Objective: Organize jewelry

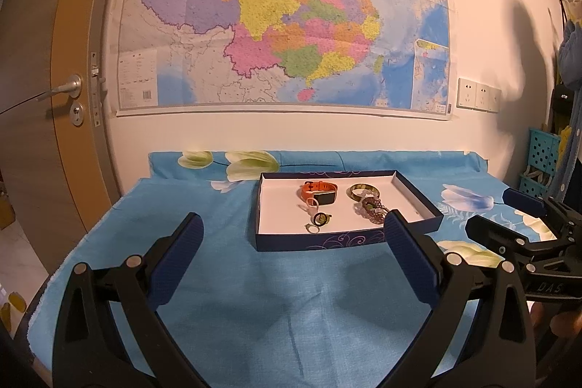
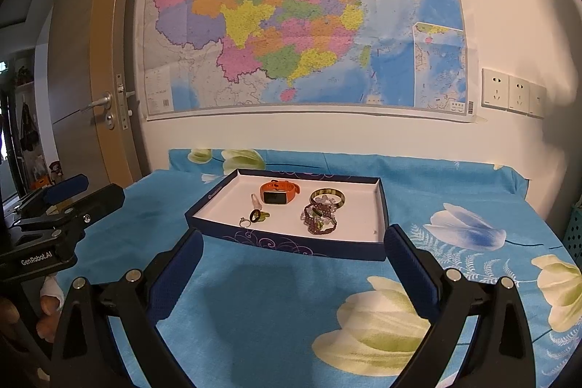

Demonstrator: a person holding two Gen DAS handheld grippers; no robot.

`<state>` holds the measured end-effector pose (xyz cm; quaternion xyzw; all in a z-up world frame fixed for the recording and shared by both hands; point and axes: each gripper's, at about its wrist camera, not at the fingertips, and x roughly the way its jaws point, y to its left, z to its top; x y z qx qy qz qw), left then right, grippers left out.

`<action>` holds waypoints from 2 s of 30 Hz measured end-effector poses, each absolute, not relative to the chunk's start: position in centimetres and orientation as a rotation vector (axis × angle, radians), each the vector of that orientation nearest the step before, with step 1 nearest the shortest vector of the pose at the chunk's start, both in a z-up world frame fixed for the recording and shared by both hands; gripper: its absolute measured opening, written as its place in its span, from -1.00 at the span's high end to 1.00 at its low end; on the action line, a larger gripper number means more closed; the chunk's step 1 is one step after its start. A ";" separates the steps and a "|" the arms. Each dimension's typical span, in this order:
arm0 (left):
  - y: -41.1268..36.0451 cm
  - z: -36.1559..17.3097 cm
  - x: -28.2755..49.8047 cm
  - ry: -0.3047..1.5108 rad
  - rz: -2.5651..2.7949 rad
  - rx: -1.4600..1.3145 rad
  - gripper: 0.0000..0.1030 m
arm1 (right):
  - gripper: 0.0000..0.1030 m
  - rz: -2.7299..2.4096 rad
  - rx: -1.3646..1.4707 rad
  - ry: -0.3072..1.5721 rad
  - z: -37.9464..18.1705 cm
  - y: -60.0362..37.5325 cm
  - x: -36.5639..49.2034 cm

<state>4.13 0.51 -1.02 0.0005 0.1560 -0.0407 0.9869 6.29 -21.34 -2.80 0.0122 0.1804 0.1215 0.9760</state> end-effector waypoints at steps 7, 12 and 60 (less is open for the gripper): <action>0.5 -1.0 4.1 0.314 -0.081 0.002 -0.89 | -0.87 0.246 0.024 0.365 -2.9 -21.3 6.3; 0.7 -0.9 4.1 0.313 -0.082 0.000 -0.89 | -0.87 0.249 0.026 0.364 -2.8 -21.3 6.2; 1.1 -0.9 4.1 0.314 -0.080 -0.001 -0.89 | -0.87 0.248 0.032 0.363 -3.0 -21.2 6.2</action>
